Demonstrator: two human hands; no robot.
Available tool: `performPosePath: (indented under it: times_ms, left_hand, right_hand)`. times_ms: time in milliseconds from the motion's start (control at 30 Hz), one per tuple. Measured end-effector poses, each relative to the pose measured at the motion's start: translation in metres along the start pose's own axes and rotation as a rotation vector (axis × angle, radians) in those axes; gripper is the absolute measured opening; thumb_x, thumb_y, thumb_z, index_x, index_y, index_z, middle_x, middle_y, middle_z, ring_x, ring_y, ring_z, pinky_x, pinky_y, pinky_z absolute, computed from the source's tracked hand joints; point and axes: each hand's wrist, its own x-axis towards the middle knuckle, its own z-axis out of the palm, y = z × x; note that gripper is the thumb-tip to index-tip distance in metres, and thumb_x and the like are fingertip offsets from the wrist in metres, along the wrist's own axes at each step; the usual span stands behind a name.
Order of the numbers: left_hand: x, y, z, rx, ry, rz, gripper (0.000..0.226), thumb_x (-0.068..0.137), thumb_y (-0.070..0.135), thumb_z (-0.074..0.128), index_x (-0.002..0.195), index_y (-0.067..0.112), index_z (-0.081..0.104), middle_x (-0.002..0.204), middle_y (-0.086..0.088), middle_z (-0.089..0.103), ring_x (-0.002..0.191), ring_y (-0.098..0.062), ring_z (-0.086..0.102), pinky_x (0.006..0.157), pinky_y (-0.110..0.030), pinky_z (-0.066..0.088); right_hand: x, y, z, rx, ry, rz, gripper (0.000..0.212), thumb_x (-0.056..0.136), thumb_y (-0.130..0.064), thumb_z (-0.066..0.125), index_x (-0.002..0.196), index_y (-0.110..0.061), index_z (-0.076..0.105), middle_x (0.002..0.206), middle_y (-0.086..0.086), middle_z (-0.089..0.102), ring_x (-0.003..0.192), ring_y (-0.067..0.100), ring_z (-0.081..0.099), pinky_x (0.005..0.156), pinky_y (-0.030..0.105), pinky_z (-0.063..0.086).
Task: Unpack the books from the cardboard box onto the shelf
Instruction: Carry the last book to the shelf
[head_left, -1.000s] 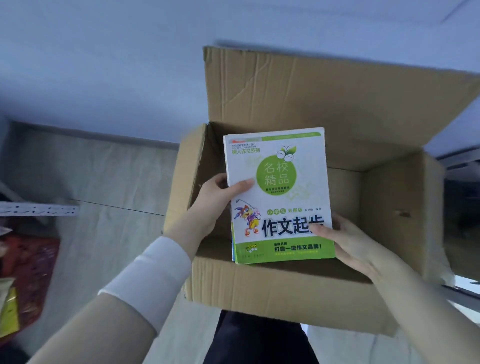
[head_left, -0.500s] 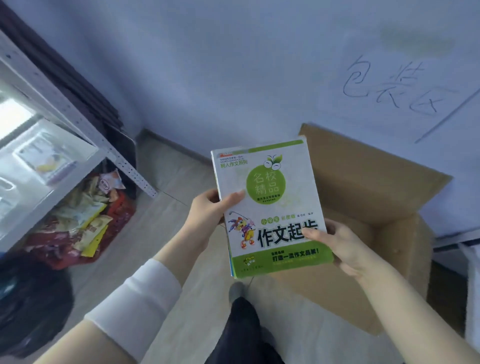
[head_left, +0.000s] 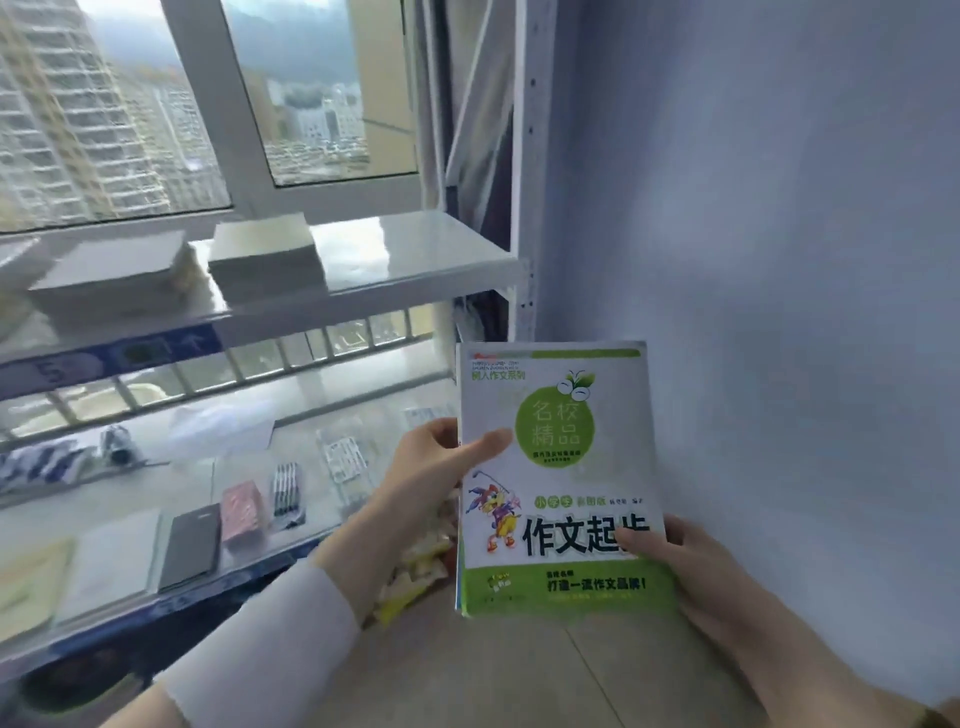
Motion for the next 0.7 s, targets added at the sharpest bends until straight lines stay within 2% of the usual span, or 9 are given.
performPosePath:
  times_ms: [67,133,167,267,333,367,500,567,700]
  left_hand:
    - [0.023,0.004,-0.044,-0.009,0.064,0.010,0.050,0.064,0.045,0.078,0.100,0.013,0.066,0.094,-0.007,0.076,0.091,-0.026,0.072,0.086,-0.038,0.057]
    - [0.046,0.007,-0.080,-0.028,0.114,0.021,0.042,0.071,0.039,0.077,0.102,0.012,0.067,0.095,-0.008,0.075,0.093,-0.028,0.071,0.087,-0.041,0.056]
    - [0.058,0.008,-0.095,-0.033,0.133,0.029,0.040,0.072,0.037,0.077,0.101,0.012,0.068,0.097,-0.010,0.075,0.093,-0.029,0.071,0.086,-0.042,0.056]
    - [0.094,0.016,-0.127,-0.043,0.171,0.068,0.044,0.070,0.038,0.079,0.102,0.010,0.068,0.100,-0.013,0.074,0.095,-0.032,0.070,0.086,-0.046,0.055]
    - [0.122,0.025,-0.143,-0.051,0.191,0.111,0.048,0.068,0.038,0.080,0.105,0.010,0.068,0.101,-0.012,0.074,0.095,-0.032,0.070,0.087,-0.047,0.055]
    - [0.137,0.032,-0.149,-0.050,0.200,0.129,0.048,0.069,0.038,0.080,0.106,0.010,0.068,0.100,-0.011,0.075,0.095,-0.030,0.071,0.087,-0.047,0.056]
    - [0.202,0.072,-0.172,-0.011,0.252,0.216,0.051,0.070,0.036,0.080,0.111,0.009,0.065,0.103,-0.009,0.073,0.095,-0.026,0.071,0.087,-0.046,0.056]
    - [0.234,0.095,-0.181,0.031,0.297,0.273,0.049,0.071,0.033,0.079,0.111,0.009,0.064,0.104,-0.008,0.072,0.096,-0.026,0.070,0.087,-0.045,0.057]
    - [0.292,0.132,-0.197,0.083,0.404,0.353,0.041,0.070,0.030,0.080,0.105,0.017,0.063,0.105,-0.003,0.071,0.098,-0.022,0.068,0.090,-0.042,0.055]
  right_hand:
    - [0.038,-0.019,0.038,-0.016,-0.064,-0.009,0.065,0.046,-0.031,0.086,0.102,-0.006,0.068,0.096,0.010,0.076,0.091,0.033,0.071,0.088,0.049,0.052]
    - [0.074,-0.034,0.067,-0.040,-0.135,-0.023,0.085,0.028,-0.043,0.092,0.102,-0.008,0.068,0.098,0.011,0.076,0.092,0.033,0.071,0.085,0.048,0.054]
    - [0.091,-0.040,0.078,-0.047,-0.158,-0.028,0.089,0.025,-0.043,0.093,0.103,-0.008,0.068,0.098,0.012,0.076,0.091,0.032,0.072,0.080,0.045,0.057]
    - [0.136,-0.068,0.100,-0.058,-0.215,-0.063,0.074,0.034,-0.027,0.088,0.101,-0.005,0.066,0.088,0.009,0.077,0.076,0.023,0.074,0.059,0.030,0.058]
    - [0.166,-0.093,0.109,-0.066,-0.252,-0.091,0.065,0.040,-0.023,0.086,0.100,-0.006,0.065,0.084,0.005,0.078,0.072,0.017,0.074,0.054,0.023,0.056]
    - [0.182,-0.106,0.111,-0.070,-0.275,-0.106,0.066,0.040,-0.024,0.085,0.101,-0.007,0.065,0.085,0.004,0.078,0.073,0.017,0.074,0.054,0.022,0.056]
    - [0.259,-0.158,0.114,-0.126,-0.293,-0.189,0.100,0.017,-0.044,0.092,0.105,-0.008,0.063,0.091,0.005,0.077,0.081,0.019,0.074,0.060,0.023,0.057]
    - [0.303,-0.186,0.114,-0.141,-0.301,-0.251,0.103,0.013,-0.044,0.092,0.104,-0.008,0.061,0.090,0.005,0.077,0.080,0.018,0.074,0.061,0.022,0.058]
    - [0.384,-0.235,0.119,-0.148,-0.353,-0.351,0.100,0.018,-0.041,0.094,0.107,-0.010,0.060,0.110,0.013,0.070,0.092,0.023,0.072,0.068,0.026,0.058]
